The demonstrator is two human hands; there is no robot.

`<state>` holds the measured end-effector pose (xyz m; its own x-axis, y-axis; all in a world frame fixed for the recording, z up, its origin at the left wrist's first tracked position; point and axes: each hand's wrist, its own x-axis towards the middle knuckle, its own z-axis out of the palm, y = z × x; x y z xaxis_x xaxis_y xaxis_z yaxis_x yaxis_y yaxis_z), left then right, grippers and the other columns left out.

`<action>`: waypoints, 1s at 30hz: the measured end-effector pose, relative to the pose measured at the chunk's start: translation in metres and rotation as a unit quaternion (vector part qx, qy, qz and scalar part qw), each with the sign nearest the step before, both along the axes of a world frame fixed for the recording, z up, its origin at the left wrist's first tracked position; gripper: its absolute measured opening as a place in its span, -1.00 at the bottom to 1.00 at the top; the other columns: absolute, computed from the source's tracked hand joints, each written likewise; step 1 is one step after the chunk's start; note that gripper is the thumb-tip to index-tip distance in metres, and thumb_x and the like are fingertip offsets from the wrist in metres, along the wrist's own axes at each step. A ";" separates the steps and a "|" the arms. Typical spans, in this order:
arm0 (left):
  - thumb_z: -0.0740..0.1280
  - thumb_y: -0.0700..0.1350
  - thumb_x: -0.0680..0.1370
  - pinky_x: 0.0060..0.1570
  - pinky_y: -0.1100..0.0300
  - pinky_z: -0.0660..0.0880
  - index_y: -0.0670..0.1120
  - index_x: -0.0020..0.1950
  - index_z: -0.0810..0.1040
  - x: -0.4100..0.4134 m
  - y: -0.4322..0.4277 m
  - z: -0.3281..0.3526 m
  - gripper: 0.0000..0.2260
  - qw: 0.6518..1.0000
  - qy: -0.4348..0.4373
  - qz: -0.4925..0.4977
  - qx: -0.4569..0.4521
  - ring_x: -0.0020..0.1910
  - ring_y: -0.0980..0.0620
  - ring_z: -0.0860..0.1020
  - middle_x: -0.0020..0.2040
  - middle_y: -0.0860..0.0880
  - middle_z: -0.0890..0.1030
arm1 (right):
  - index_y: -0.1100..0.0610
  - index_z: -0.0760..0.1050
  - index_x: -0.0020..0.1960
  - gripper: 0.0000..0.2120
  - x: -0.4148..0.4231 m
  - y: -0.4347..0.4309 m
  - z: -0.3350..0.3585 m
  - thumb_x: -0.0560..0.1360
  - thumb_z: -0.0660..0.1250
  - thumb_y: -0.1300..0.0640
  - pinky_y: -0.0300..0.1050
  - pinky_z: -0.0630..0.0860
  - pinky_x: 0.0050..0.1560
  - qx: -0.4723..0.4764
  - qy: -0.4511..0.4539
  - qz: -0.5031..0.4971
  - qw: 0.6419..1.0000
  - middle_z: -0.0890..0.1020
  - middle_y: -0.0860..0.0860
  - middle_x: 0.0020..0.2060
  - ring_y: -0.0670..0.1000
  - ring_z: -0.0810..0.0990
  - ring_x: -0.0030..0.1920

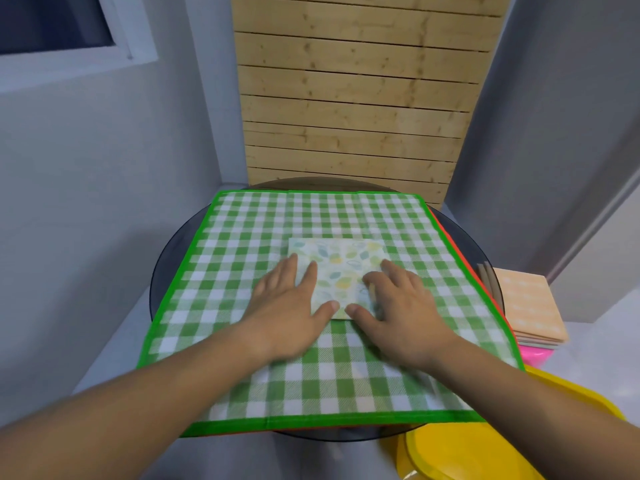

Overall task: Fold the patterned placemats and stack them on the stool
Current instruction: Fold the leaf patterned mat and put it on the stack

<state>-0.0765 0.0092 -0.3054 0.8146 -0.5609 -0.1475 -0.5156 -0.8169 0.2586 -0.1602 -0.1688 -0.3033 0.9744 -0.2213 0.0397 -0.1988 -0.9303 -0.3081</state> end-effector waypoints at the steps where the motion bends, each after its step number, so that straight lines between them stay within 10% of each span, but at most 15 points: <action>1: -0.11 0.35 0.61 0.56 -0.03 -0.26 0.06 0.63 -0.25 -0.001 -0.001 -0.003 -0.31 1.000 0.006 -0.014 0.013 0.59 -0.02 -0.33 0.62 -0.06 -0.33 | -0.07 0.17 0.53 -0.36 0.001 0.003 -0.003 0.55 0.07 -0.35 0.12 0.06 0.53 0.000 0.003 0.005 1.000 0.04 0.04 0.59 0.11 -0.01 0.56; 9: -0.19 0.34 0.61 0.54 -0.09 -0.34 0.08 0.62 -0.26 -0.002 -0.002 -0.014 -0.35 0.997 -0.009 -0.034 0.064 0.56 0.00 -0.39 0.60 -0.05 -0.36 | -0.02 -0.27 0.61 -0.34 0.007 0.016 -0.021 0.60 -0.26 -0.29 0.18 -0.39 0.51 -0.094 0.091 -0.013 0.991 -0.29 0.10 0.58 0.17 -0.39 0.54; 30: -0.13 0.16 0.70 0.50 -0.10 -0.43 0.08 0.61 -0.32 0.013 0.030 0.000 -0.45 0.993 0.038 -0.077 0.085 0.53 0.08 -0.42 0.58 0.13 -0.37 | -0.15 -0.27 0.59 -0.47 -0.010 -0.052 -0.006 0.69 -0.13 -0.13 0.02 -0.36 0.53 0.003 0.151 0.117 0.982 -0.27 -0.24 0.55 -0.07 -0.40 0.53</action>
